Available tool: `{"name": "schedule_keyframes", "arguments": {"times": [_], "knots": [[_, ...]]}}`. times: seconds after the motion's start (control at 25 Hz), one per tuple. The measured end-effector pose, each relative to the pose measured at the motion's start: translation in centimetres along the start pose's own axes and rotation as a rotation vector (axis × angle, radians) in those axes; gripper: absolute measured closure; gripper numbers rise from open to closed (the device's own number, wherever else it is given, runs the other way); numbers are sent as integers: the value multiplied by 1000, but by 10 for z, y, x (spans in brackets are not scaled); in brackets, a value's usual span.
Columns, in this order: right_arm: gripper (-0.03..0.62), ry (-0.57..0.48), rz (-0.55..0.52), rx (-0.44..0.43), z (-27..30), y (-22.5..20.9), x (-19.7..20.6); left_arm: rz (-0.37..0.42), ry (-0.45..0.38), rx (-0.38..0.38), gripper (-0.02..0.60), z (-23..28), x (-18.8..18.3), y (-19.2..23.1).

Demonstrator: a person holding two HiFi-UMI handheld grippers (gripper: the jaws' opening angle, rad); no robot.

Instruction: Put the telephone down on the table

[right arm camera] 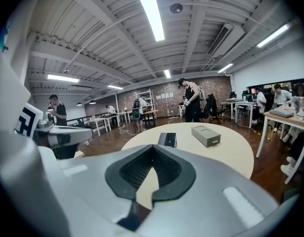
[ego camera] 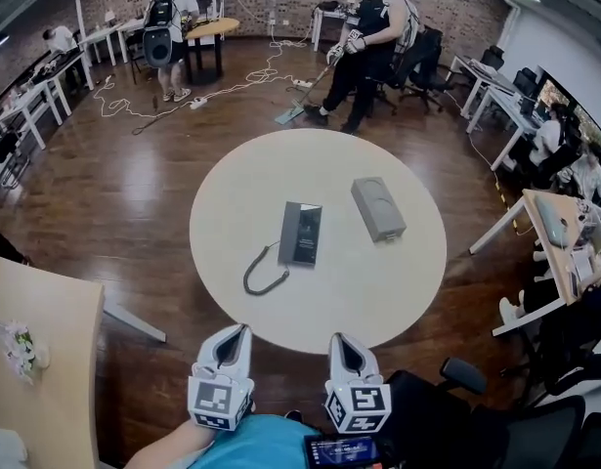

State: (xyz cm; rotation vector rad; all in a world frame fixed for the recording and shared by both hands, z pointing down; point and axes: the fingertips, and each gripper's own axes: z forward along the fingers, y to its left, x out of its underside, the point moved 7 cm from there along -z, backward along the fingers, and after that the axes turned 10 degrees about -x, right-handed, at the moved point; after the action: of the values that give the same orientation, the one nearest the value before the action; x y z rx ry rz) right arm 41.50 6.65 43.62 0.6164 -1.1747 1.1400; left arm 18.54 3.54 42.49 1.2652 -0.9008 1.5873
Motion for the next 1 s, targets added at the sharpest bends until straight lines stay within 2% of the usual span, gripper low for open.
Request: {"name": "schedule_keyframes", "arguments": {"times": [0.32, 0.64, 0.84, 1.0], "knots": [[602, -7, -54, 77, 65, 21, -35, -16, -63, 65, 569, 55, -16, 66], [602, -18, -72, 156, 112, 29, -57, -33, -88, 107, 569, 85, -21, 120], [602, -19, -92, 182, 131, 17, -70, -40, -101, 117, 569, 110, -32, 130], [602, -6, -101, 171, 147, -1, -72, -38, -102, 108, 569, 136, -36, 124]]}}
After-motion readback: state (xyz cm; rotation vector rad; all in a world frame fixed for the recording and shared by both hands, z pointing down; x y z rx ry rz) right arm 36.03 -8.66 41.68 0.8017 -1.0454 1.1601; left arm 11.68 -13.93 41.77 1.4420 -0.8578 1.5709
